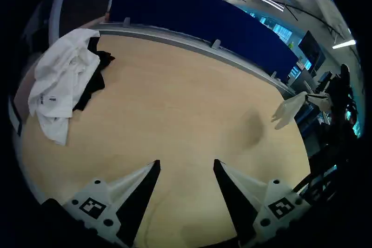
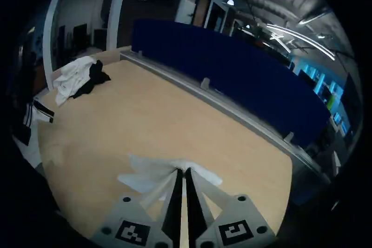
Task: Fold towel
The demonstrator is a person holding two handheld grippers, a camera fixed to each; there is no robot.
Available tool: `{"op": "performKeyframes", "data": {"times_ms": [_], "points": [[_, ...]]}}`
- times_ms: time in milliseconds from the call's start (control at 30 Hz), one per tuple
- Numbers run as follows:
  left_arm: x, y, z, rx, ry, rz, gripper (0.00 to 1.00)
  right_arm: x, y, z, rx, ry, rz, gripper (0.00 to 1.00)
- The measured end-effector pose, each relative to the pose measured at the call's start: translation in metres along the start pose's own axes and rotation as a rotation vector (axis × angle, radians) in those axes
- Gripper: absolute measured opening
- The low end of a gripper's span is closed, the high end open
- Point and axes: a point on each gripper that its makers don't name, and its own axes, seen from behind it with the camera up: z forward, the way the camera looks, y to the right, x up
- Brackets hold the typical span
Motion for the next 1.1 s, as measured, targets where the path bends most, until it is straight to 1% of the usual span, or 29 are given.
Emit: {"op": "performKeyframes", "data": {"times_ms": [167, 267, 367, 467, 567, 767, 900, 1100], "points": [[-0.004, 0.018, 0.002, 0.022, 0.002, -0.007, 0.84, -0.024, 0.044, -0.008, -0.017, -0.014, 0.000, 0.04], [-0.006, 0.027, 0.003, 0.034, 0.003, -0.011, 0.84, -0.036, 0.066, -0.010, -0.022, -0.018, 0.006, 0.04], [-0.006, 0.036, 0.004, 0.043, 0.004, -0.012, 0.84, -0.044, 0.084, -0.009, -0.024, -0.018, 0.014, 0.04], [-0.006, 0.043, 0.003, 0.051, 0.005, -0.010, 0.84, -0.051, 0.096, -0.007, -0.024, -0.019, 0.016, 0.04], [-0.005, 0.050, 0.003, 0.058, 0.006, -0.007, 0.84, -0.060, 0.103, -0.005, -0.019, -0.025, 0.014, 0.04], [-0.007, 0.059, 0.005, 0.065, 0.006, -0.006, 0.84, -0.086, 0.106, -0.004, -0.003, -0.046, 0.019, 0.04], [-0.009, 0.062, 0.008, 0.072, 0.003, -0.002, 0.84, -0.115, 0.108, -0.006, 0.004, -0.076, 0.036, 0.04], [-0.013, 0.068, 0.010, 0.078, -0.007, 0.006, 0.84, -0.166, 0.115, -0.016, -0.014, -0.126, 0.085, 0.04]]}}
